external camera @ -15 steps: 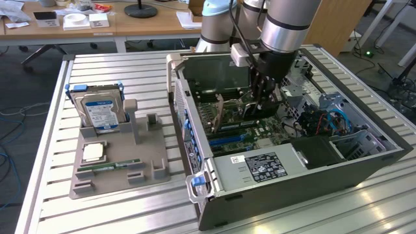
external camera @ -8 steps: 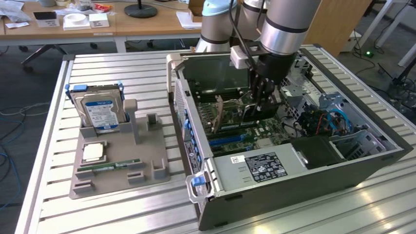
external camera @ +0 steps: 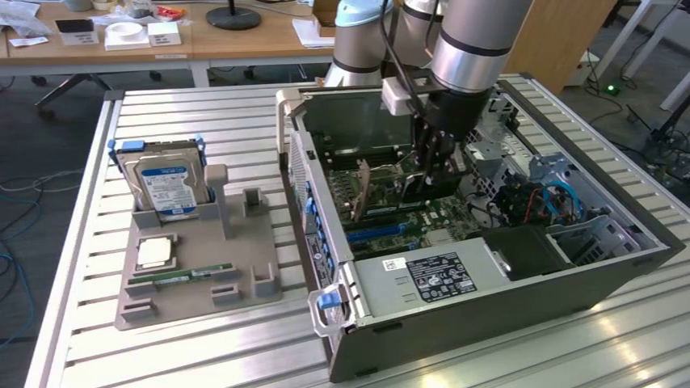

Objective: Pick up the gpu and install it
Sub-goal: 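Insert the gpu into the slot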

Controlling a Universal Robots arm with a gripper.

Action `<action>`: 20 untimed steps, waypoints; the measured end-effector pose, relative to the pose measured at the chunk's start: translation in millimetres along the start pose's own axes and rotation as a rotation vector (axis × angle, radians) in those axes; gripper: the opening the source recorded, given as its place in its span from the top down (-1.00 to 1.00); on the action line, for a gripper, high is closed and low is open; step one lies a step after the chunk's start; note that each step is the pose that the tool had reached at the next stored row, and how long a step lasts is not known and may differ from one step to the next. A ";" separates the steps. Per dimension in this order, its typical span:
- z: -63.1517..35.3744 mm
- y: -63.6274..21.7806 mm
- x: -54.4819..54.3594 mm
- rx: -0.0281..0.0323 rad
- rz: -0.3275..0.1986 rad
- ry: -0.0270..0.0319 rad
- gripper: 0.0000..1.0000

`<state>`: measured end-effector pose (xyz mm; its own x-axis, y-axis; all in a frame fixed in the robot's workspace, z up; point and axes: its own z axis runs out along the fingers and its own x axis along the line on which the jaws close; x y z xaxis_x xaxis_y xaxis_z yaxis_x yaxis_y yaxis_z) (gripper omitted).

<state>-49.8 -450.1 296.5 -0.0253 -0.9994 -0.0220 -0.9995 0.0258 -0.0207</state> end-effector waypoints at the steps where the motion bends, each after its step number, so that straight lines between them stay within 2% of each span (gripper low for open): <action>1: 0.7 0.0 0.0 0.0000 0.000 0.0000 0.47; 9: 9.1 0.5 0.3 -0.0001 0.000 0.0003 0.47; 20: 12.0 0.6 0.3 -0.0001 0.000 0.0003 0.47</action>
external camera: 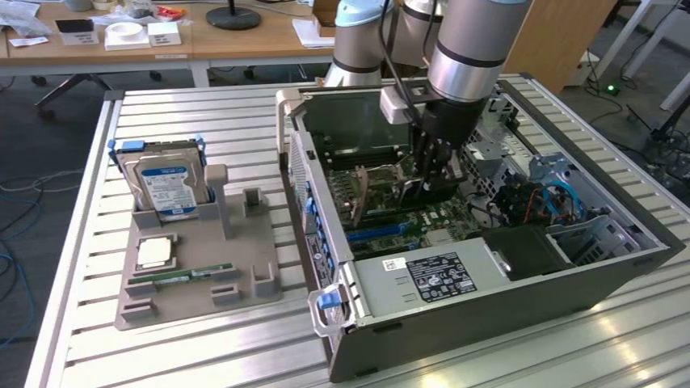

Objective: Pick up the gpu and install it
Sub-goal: 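Insert the gpu into the slot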

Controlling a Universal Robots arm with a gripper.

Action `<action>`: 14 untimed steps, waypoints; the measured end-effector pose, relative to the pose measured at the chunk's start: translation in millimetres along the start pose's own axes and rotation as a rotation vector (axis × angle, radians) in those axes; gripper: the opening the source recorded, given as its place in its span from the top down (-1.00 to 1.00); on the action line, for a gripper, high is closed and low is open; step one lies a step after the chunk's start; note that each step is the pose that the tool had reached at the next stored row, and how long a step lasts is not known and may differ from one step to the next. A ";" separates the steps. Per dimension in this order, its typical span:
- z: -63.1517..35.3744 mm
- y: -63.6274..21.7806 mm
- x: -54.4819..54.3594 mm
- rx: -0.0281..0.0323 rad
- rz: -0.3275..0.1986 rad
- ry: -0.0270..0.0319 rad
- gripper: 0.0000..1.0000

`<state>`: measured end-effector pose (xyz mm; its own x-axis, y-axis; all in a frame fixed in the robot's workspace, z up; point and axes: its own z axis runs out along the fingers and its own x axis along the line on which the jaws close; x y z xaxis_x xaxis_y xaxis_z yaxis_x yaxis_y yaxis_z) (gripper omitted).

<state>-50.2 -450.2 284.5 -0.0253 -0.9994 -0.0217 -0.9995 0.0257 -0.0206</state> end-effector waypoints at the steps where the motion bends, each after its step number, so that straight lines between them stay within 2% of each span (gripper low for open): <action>1: 1.0 0.0 0.0 0.0000 0.000 0.0000 0.47; 14: 6.6 1.4 0.2 0.0000 0.000 0.0002 0.47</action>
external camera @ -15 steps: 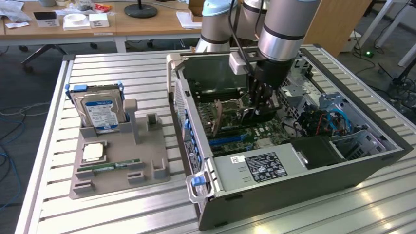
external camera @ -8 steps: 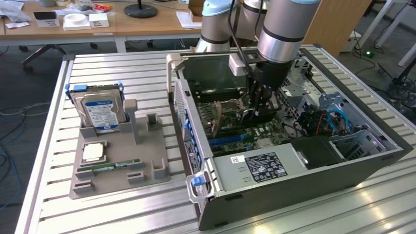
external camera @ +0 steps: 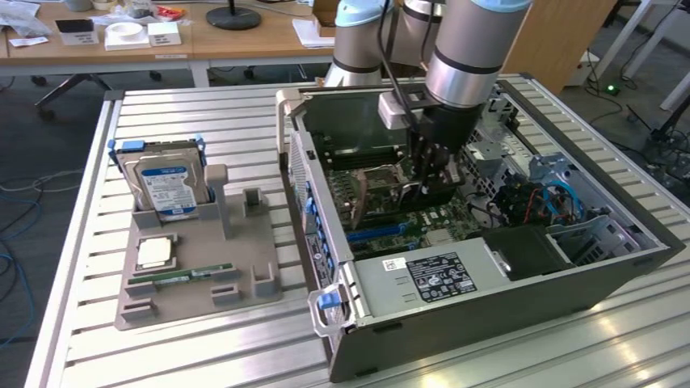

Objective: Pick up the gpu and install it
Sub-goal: 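Insert the gpu into the slot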

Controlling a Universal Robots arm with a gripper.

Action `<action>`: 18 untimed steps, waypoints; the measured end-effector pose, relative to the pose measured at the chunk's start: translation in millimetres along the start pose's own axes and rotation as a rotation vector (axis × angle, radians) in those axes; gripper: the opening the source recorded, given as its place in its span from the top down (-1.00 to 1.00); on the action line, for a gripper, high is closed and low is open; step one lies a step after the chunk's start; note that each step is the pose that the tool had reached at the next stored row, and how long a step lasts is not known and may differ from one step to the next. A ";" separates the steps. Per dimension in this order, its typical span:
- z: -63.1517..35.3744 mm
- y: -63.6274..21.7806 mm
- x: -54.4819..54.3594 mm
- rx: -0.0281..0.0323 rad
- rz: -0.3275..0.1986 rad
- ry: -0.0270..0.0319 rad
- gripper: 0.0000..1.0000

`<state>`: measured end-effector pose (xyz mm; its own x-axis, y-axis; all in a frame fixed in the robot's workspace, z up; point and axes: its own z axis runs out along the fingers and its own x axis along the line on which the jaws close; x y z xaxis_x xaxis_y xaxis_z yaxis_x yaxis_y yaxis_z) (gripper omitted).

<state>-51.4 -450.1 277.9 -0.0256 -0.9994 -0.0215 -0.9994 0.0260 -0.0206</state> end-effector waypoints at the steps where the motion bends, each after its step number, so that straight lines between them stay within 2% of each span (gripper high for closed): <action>1: 0.1 0.8 0.0 0.0002 0.000 -0.0002 0.47; 18: -0.3 17.1 2.9 0.0076 0.000 -0.0011 0.47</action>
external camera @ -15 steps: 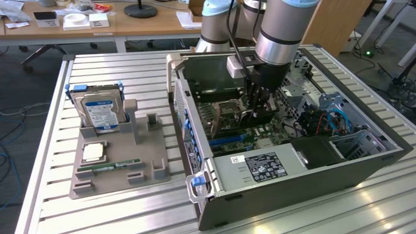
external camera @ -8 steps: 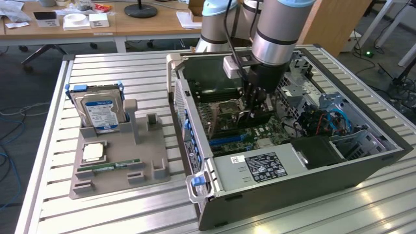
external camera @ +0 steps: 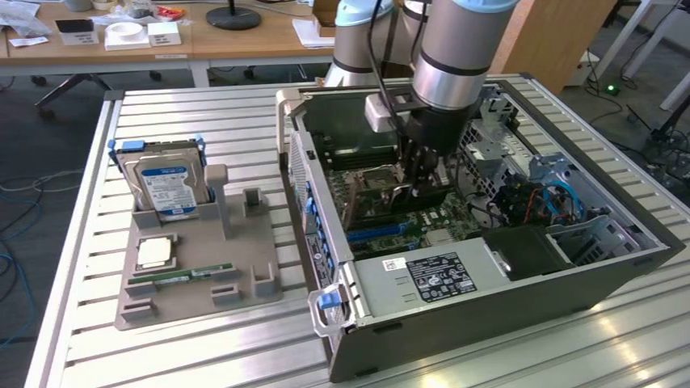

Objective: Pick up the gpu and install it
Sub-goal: 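Insert the gpu into the slot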

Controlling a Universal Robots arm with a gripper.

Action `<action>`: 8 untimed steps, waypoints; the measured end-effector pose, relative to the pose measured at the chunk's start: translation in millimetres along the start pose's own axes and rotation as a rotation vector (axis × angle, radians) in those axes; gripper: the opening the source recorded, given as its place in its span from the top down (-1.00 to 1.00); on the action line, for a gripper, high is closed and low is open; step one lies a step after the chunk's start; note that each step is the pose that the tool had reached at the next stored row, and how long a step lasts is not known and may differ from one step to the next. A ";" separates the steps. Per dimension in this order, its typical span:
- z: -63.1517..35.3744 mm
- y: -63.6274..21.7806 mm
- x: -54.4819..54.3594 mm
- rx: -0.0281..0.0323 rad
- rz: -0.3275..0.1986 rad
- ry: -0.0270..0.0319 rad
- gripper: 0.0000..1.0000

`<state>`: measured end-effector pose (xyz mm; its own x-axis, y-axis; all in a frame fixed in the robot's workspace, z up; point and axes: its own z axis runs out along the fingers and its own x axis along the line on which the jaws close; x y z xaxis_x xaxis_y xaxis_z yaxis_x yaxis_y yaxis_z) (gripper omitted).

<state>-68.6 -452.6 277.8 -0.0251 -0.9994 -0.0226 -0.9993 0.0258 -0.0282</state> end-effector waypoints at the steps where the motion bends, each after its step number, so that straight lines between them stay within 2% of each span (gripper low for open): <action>1: 0.0 0.7 0.6 0.0006 0.000 -0.0002 0.47; 8: 0.5 2.8 3.3 0.0021 0.000 -0.0005 0.47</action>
<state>-71.4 -455.8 277.2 -0.0252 -0.9994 -0.0231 -0.9992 0.0259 -0.0303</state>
